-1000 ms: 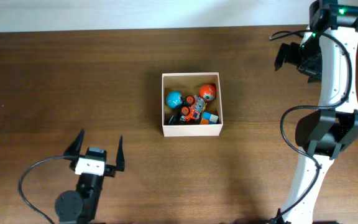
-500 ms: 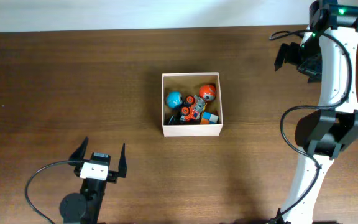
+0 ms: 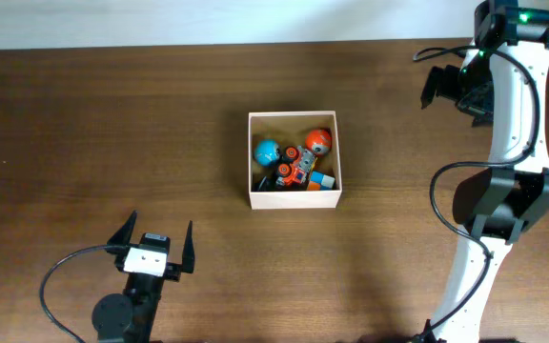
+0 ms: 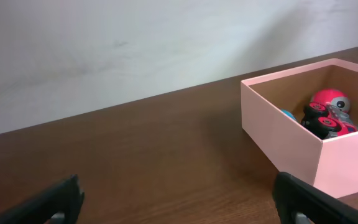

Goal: Pack container

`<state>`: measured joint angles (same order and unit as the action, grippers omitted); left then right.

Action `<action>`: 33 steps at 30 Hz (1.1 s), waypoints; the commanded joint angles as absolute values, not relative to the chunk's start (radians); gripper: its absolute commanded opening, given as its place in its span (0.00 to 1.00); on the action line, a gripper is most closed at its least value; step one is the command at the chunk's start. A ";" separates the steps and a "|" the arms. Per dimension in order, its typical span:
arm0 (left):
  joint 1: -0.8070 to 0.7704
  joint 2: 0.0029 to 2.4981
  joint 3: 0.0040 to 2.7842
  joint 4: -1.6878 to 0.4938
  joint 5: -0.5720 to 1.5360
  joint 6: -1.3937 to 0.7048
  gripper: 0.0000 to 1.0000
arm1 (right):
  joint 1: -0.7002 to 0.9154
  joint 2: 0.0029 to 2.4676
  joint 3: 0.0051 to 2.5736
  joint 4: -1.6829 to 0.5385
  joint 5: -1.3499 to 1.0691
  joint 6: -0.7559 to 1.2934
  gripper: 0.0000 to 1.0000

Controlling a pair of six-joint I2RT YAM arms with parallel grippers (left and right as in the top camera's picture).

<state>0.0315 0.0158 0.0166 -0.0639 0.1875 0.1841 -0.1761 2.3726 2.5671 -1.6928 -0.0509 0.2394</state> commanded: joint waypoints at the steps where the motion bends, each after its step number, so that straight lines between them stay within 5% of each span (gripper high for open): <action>1: 0.037 0.016 0.009 -0.064 0.195 0.200 0.99 | -0.177 2.365 2.564 -1.694 -0.056 0.248 0.99; 33: 0.038 0.016 0.009 -0.064 0.195 0.200 0.99 | -0.176 2.365 2.562 -1.692 -0.038 0.241 0.99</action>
